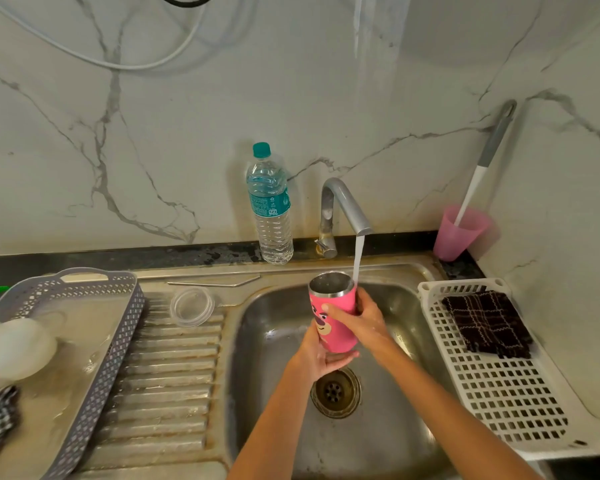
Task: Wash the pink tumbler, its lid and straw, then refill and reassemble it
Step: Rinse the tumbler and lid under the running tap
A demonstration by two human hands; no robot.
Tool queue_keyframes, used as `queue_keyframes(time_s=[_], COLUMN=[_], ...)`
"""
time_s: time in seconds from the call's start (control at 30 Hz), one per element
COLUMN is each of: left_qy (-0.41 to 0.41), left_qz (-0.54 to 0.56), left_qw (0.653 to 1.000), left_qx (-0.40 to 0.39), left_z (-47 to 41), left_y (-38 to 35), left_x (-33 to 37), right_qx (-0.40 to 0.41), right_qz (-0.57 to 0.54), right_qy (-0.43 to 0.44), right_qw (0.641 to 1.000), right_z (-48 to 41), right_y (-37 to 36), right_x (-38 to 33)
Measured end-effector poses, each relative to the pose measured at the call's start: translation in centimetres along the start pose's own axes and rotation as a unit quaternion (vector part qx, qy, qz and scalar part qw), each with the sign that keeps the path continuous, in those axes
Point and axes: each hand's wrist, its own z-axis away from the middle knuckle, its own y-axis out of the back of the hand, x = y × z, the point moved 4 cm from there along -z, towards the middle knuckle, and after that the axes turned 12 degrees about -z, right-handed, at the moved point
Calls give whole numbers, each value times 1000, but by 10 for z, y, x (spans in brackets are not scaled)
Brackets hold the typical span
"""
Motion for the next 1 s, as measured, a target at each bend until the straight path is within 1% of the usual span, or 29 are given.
queue_keyframes(time_s=[0.07,0.1,0.17,0.2,0.23,0.33,0.43,0.5,0.57,0.67,0.77,0.83,0.9,0.97,1.0], left_qy=[-26,-35,-45,-49,-53,-57,-63,-70,-77,-78,-52,-47,-74,-131,-160], left_qz=[-68,-76,-57,-43,-34,-26,-26,-28,-49,-99,-144,-142,-158,-223,-260], left_qw=[997,996,996,997,997,997,997,997,995,992,988,989,984,962,947], left_qx=[29,44,58,50,49,44,26,22,26,12,5,18,44,91,98], left_z=[-1,-1,-1,-2,-1,-3,-2,-3,-1,1,9,11,18,20,19], left_y=[1,2,3,4,5,6,3,3,5,4,-6,-13,-25,-37,-44], left_x=[1,2,3,3,4,3,3,5,4,3,6,16,36,54,60], right_qx=[48,63,39,24,22,57,11,32,45,23,64,91,105,131,146], right_qz=[-10,-23,-16,-8,-15,-103,-105,-120,-175,-244,-288,-325,-362,-395,-409], right_qy=[-25,-42,-75,-89,-99,-144,-186,-200,-230,-295,-353,-388,-400,-389,-382], right_qw=[998,997,996,996,995,983,977,972,956,924,888,858,836,822,816], right_z=[0,1,5,7,9,13,21,22,19,17,16,14,9,3,2], right_y=[7,9,11,11,13,17,14,17,19,13,11,9,5,5,6], right_x=[0,1,8,12,16,26,29,33,35,38,44,46,47,48,47])
